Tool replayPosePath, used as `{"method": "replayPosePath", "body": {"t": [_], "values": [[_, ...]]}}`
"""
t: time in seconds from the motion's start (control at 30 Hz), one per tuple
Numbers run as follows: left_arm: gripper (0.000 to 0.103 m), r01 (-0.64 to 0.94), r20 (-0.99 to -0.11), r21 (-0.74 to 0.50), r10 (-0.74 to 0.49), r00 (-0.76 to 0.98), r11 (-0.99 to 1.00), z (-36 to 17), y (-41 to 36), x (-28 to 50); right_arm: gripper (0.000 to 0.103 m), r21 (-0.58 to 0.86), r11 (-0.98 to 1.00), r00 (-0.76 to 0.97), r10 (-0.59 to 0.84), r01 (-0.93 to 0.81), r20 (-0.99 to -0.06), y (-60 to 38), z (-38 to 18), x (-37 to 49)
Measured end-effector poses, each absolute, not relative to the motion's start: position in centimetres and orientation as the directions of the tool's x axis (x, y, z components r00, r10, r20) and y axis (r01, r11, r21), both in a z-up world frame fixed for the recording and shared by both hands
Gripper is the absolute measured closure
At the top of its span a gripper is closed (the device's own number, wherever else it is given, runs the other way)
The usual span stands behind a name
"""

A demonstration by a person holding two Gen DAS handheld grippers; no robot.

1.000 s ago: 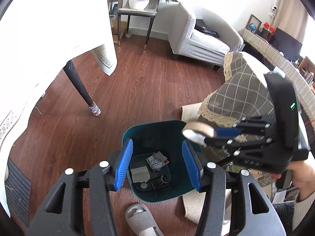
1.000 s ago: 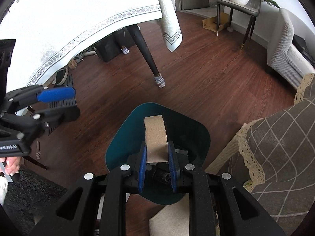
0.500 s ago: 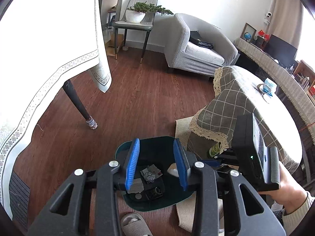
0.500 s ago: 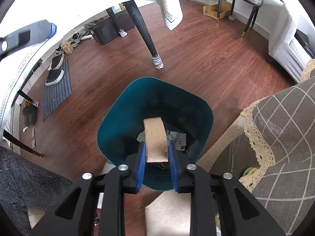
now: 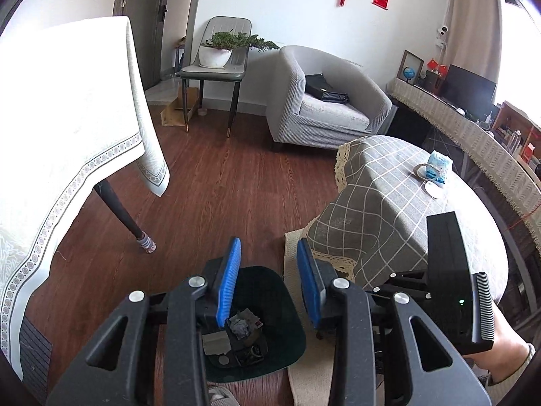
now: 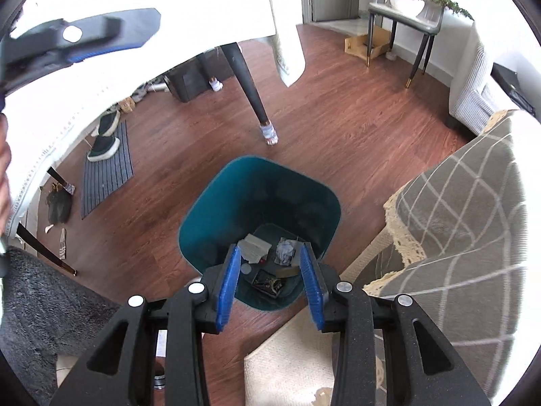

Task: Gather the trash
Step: 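Move both open tools back over the table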

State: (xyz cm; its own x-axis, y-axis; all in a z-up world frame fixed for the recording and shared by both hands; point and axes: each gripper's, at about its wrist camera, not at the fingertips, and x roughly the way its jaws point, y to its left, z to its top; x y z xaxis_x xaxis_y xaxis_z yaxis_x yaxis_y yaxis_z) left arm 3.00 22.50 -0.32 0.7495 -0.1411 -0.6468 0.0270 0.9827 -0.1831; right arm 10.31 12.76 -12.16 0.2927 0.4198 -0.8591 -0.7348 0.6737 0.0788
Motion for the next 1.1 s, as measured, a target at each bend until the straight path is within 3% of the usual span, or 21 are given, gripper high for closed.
{"method": "replayPosePath", "body": {"t": [0.5,1.1], "values": [[0.054,0.098,-0.61,-0.167,-0.181,0.771,0.981,1.6,16.6,4.7,0.067,0.056,0.744,0.505,0.504,-0.665,-0.7,3.4,-3.8,9.4],[0.034,0.246,-0.611,-0.169,-0.297,0.734,0.954,1.1,6.2,10.6,0.067,0.063,0.863,0.617,0.408,-0.502,-0.672,-9.9,-2.7,13.7]]}}
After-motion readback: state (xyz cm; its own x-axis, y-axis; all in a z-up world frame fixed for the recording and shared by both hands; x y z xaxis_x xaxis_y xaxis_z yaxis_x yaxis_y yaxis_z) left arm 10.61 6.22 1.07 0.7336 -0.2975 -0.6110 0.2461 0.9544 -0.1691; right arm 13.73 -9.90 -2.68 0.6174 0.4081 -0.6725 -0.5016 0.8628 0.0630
